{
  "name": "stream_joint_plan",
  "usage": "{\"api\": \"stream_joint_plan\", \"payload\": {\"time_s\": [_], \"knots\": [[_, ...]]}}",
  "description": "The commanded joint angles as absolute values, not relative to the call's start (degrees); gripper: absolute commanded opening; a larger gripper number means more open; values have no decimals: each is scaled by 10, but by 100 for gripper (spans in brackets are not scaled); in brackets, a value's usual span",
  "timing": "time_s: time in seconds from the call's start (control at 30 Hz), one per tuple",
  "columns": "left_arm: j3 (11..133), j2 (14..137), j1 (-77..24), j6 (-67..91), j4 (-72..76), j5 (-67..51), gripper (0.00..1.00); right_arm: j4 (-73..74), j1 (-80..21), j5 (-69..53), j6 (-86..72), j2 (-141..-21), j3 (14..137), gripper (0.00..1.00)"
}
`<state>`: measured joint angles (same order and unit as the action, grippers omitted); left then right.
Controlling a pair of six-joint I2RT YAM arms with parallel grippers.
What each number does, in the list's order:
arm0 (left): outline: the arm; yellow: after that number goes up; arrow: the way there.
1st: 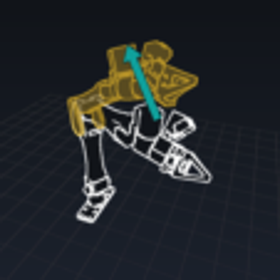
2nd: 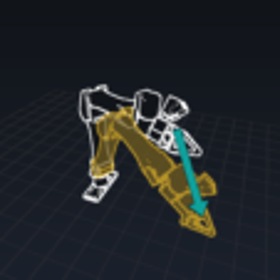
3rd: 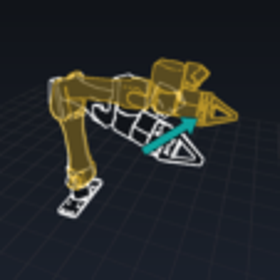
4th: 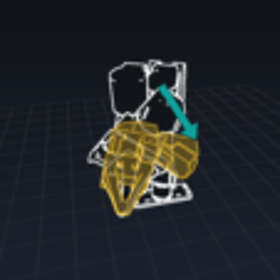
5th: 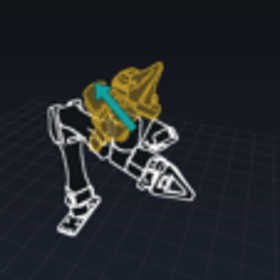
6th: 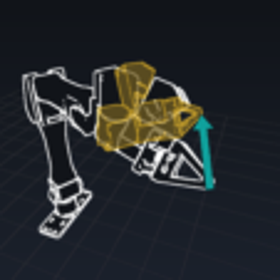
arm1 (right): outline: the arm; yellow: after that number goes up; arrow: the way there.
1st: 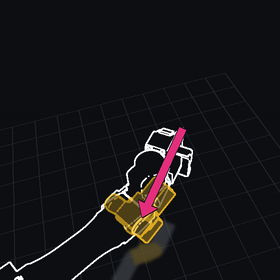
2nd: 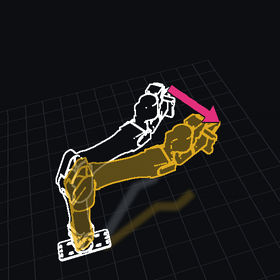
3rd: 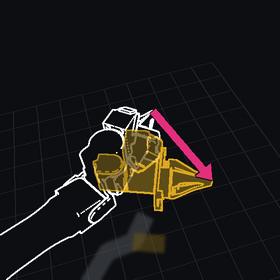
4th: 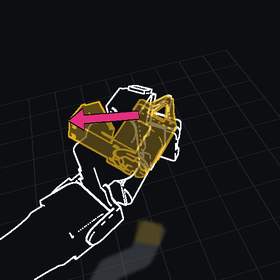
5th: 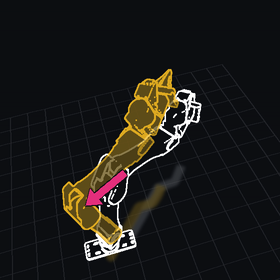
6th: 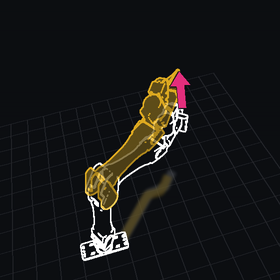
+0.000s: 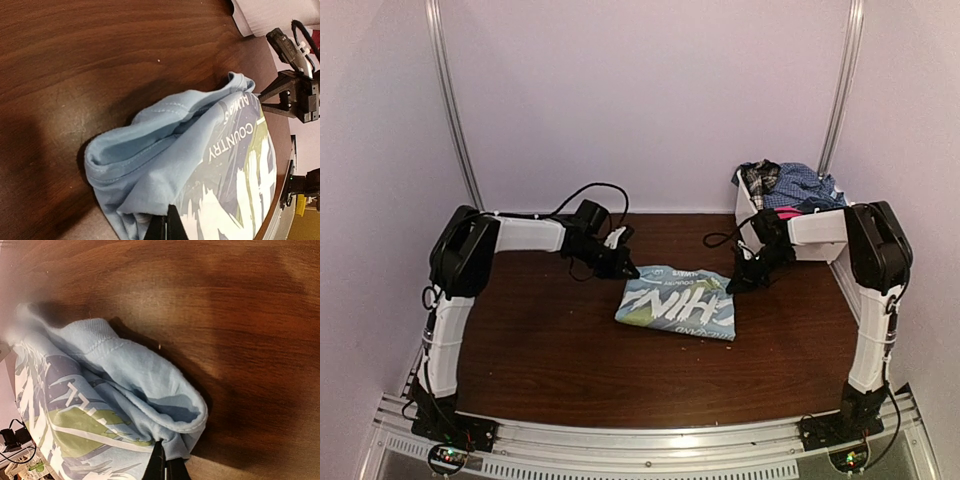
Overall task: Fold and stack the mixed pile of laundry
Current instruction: Fold the 2/3-rectangle-folded T-shirt at the center of the board.
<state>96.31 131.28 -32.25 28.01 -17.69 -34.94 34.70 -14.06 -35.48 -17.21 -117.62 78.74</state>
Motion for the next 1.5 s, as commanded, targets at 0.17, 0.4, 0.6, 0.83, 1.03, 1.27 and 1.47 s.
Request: {"api": "stream_joint_plan", "payload": {"time_s": [0.17, 0.4, 0.6, 0.83, 1.03, 1.27, 1.47], "knots": [[976, 1349, -328, 286, -180, -345, 0, 344, -145, -325, -159, -1216, 804, 0], [730, 1203, -327, 265, -157, -326, 0, 316, -215, -350, -149, -1188, 730, 0], [537, 1039, -337, 292, -128, -338, 0, 296, -301, -391, -158, -1105, 621, 0], [492, 935, -344, 308, -167, -303, 0, 325, -334, -405, -171, -1007, 585, 0], [517, 951, -308, 299, -189, -275, 6, 355, -319, -389, -172, -996, 587, 8], [624, 930, -303, 189, -238, -206, 85, 387, -243, -367, -177, -953, 600, 32], [666, 937, -341, 2, -220, -229, 84, 357, -236, -436, -174, -986, 675, 36]]}}
